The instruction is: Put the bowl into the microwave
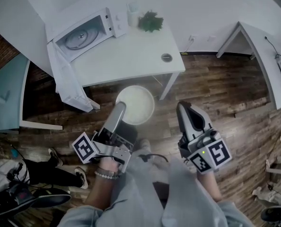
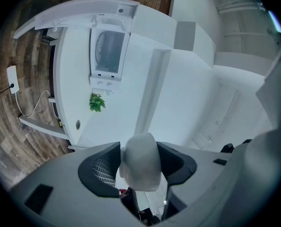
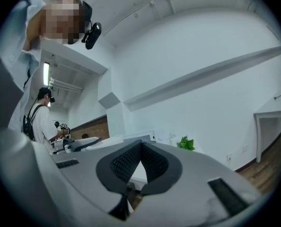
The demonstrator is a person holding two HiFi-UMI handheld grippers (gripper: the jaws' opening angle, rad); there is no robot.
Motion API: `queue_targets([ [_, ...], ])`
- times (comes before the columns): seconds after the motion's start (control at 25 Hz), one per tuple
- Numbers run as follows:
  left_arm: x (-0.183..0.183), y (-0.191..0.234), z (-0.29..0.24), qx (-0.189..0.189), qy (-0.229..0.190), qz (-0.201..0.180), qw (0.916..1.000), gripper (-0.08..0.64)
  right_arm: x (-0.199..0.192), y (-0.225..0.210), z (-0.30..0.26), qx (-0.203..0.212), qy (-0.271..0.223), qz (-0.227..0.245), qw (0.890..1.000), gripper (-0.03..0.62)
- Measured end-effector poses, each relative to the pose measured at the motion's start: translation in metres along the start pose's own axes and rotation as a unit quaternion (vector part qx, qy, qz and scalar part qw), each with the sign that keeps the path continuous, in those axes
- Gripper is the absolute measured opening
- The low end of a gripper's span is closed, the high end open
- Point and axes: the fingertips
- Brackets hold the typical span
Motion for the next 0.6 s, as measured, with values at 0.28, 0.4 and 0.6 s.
queue_targets([
  [0.28,0.044,0.017,-0.02,-0.003,-0.02,-0.006,0.9998,0.224,0.003,0.002,-0.053,0.019,0.002,-0.012,1.0,0.002],
  [0.4,0.053,0.021,-0.023,-0.003,-0.023,-0.005,0.9997,0.224,0.001,0.006,-0.066,0.024,0.008,-0.006,1.0,0.002],
  [0.6,0.053,0.023,-0.021,0.0,-0.024,-0.007,0.9997,0.224,0.002,0.015,-0.069,0.038,0.009,0.027,0.999,0.002],
])
Point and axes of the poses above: the fingertips, and each gripper's own axes: z backward along the fingers, y to its left, x out of its top, and after that the axes turned 15 degrees about -x, right-handed
